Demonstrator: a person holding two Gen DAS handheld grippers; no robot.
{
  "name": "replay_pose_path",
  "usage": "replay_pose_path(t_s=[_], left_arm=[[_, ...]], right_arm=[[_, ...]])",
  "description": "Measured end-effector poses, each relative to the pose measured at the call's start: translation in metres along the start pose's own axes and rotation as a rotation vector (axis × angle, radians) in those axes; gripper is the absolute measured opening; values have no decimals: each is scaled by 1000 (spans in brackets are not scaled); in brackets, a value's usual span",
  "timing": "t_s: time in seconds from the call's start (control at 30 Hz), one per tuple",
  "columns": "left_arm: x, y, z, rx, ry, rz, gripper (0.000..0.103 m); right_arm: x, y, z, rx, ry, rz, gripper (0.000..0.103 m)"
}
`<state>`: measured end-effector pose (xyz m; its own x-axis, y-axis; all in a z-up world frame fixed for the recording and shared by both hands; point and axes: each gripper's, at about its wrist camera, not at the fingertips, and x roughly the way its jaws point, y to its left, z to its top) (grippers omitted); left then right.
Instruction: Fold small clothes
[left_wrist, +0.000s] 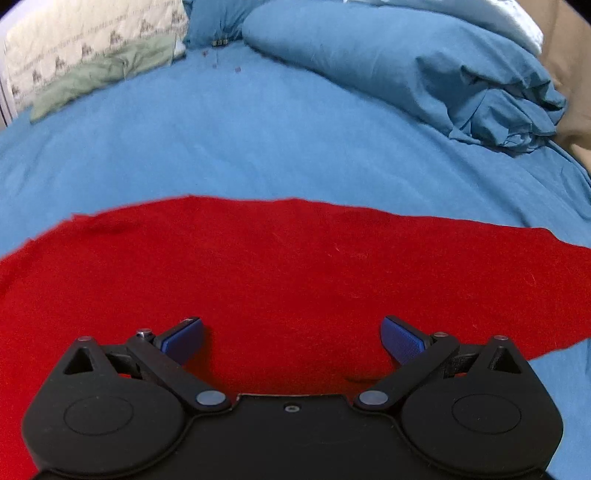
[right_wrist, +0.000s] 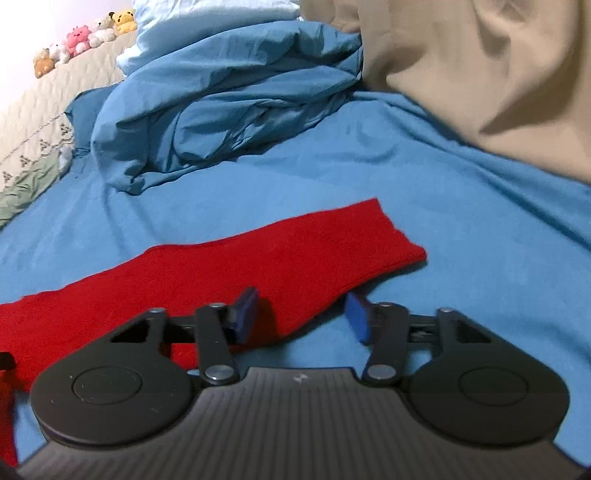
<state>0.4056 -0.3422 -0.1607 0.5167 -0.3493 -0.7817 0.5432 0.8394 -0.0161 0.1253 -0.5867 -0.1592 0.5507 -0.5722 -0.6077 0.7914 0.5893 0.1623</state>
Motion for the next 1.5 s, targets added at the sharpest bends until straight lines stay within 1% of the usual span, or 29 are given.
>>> replay_pose_path(t_s=[0.03, 0.07, 0.1, 0.2, 0.3, 0.33, 0.37, 0.47, 0.53, 0.63, 0.7, 0.73, 0.8, 0.83, 0.9, 0.97, 1.03, 1.13, 1.2, 1.23, 1.27, 1.3, 1.33, 1.37, 1.4, 1.47, 1.5], left_arm=[[3, -1, 0, -1, 10, -2, 103], [7, -3, -1, 5, 15, 1, 103], [9, -4, -2, 13, 13, 8, 103], [9, -4, -6, 22, 0, 12, 103], [6, 0, -5, 37, 13, -3, 103], [3, 3, -3, 27, 17, -7, 103], [-3, 9, -3, 11, 8, -12, 103], [-31, 29, -3, -22, -69, -20, 103], [-53, 46, -4, -28, -108, 0, 103], [-82, 76, -10, -42, -156, 36, 103], [-98, 100, -18, -51, -183, 75, 103], [-104, 110, -23, -56, -195, 102, 103], [-115, 135, -34, -64, -209, 150, 103], [-119, 146, -39, -68, -210, 171, 103], [-124, 168, -53, -77, -204, 214, 103], [-125, 188, -68, -90, -186, 252, 103], [-122, 201, -79, -108, -162, 262, 103], [-118, 214, -96, -140, -136, 247, 103], [-116, 216, -100, -148, -131, 233, 103], [-115, 215, -100, -146, -134, 226, 103], [-116, 214, -99, -144, -142, 217, 103], [-117, 212, -100, -140, -151, 207, 103], [-118, 209, -99, -134, -156, 197, 103], [-121, 205, -97, -124, -162, 184, 103], [-122, 200, -94, -111, -170, 173, 103], [-122, 189, -89, -78, -190, 148, 103], [-123, 182, -87, -56, -205, 138, 103]], right_arm=[[1, 0, 0, -1, -5, -8, 46], [3, 0, 1, -3, -9, -26, 36], [4, -1, 1, 0, -12, -36, 31], [6, -2, 3, -5, -18, -42, 22], [2, 10, 12, -36, -20, -32, 20], [0, 16, 17, -43, -25, -19, 20], [-5, 24, 24, -50, -39, 4, 20], [-26, 62, 49, -68, -81, 93, 20], [-41, 96, 63, -76, -106, 185, 20], [-67, 166, 73, -121, -142, 344, 20], [-84, 223, 68, -177, -158, 471, 20], [-89, 245, 63, -200, -156, 523, 20], [-96, 296, 42, -260, -124, 650, 20], [-98, 324, 23, -308, -96, 707, 20], [-95, 365, -16, -409, -45, 765, 20], [-85, 394, -59, -498, 27, 789, 20], [-71, 411, -97, -553, 109, 792, 19], [-58, 416, -132, -585, 167, 789, 20], [-57, 412, -137, -595, 172, 799, 23], [-57, 410, -137, -603, 179, 807, 23], [-59, 407, -134, -609, 183, 815, 27], [-60, 401, -131, -615, 182, 823, 40], [-62, 393, -125, -617, 171, 827, 50], [-63, 383, -116, -614, 152, 824, 71], [-66, 370, -105, -601, 125, 817, 82], [-68, 341, -87, -569, 86, 816, 84], [-70, 329, -80, -552, 74, 802, 84]])
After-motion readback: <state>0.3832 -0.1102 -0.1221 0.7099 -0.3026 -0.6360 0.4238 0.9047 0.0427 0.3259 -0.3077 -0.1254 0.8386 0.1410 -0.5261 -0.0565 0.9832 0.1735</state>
